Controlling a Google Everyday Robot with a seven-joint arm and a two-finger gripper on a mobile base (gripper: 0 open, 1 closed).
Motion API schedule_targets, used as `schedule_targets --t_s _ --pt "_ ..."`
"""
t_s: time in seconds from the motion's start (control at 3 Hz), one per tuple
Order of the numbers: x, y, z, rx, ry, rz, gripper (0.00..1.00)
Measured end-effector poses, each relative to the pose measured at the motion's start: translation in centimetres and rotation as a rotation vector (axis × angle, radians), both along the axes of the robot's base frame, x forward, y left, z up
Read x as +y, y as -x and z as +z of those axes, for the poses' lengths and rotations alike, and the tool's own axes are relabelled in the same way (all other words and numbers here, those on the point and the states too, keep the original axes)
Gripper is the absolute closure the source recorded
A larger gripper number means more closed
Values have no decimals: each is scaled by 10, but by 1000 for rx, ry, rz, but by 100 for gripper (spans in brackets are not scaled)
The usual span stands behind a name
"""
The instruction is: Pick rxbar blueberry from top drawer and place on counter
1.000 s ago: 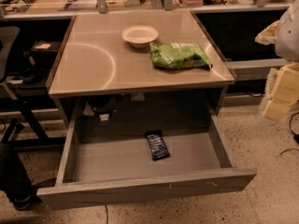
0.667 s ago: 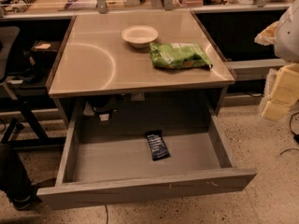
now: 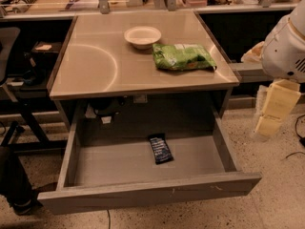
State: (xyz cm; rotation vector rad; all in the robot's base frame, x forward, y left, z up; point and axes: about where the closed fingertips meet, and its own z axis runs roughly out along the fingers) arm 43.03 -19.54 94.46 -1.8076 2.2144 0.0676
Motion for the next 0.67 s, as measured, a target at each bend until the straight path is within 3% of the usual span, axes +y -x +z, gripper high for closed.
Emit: schedule_targets --t_s 0.33,0.67 --pt "1 -1 1 -7 -2 1 0" --pt "18 8 -25 31 -20 18 0"
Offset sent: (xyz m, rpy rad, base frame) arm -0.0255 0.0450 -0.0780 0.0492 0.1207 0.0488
